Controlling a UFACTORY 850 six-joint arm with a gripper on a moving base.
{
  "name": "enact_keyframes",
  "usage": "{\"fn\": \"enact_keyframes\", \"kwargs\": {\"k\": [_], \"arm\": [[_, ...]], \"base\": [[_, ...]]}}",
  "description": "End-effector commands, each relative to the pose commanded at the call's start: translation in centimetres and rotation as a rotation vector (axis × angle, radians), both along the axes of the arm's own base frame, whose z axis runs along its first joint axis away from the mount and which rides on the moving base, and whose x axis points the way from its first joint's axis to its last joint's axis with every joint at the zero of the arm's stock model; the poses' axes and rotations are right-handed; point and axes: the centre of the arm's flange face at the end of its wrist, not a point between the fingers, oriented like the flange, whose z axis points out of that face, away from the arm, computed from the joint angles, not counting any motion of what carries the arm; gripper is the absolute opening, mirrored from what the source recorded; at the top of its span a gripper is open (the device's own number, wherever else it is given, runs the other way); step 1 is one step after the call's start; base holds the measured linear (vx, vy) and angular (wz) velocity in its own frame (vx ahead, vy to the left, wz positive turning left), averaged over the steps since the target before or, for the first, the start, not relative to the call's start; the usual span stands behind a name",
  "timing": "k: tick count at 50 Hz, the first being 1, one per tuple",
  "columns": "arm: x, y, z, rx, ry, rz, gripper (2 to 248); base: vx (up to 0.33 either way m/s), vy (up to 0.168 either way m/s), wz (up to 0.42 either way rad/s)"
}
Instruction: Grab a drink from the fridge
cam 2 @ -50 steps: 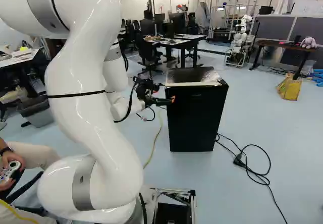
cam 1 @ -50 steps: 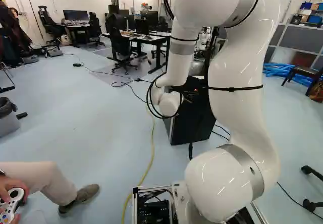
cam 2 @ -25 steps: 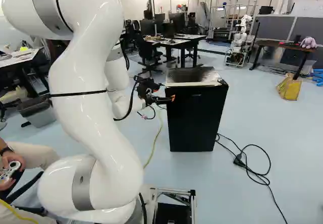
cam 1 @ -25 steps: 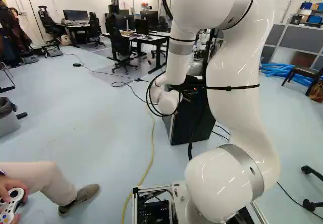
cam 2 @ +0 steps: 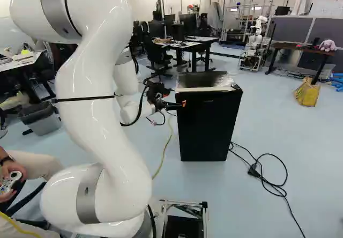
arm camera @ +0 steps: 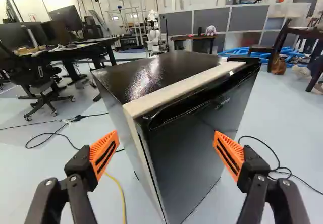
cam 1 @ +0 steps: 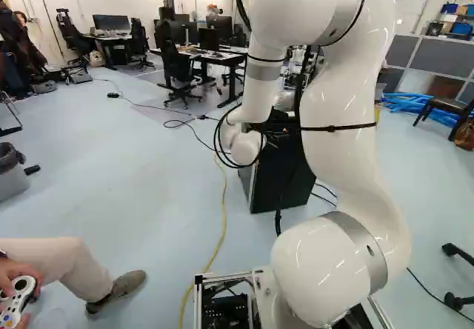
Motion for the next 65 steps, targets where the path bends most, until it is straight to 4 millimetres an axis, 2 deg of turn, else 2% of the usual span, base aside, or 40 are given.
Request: {"fn": "enact_keyframes", "kwargs": {"k": [65], "arm": [[2.7,-0.7,-0.7,0.032,0.006,-0.056,247]], "base": [[0.000,0.000,0.000]]}}
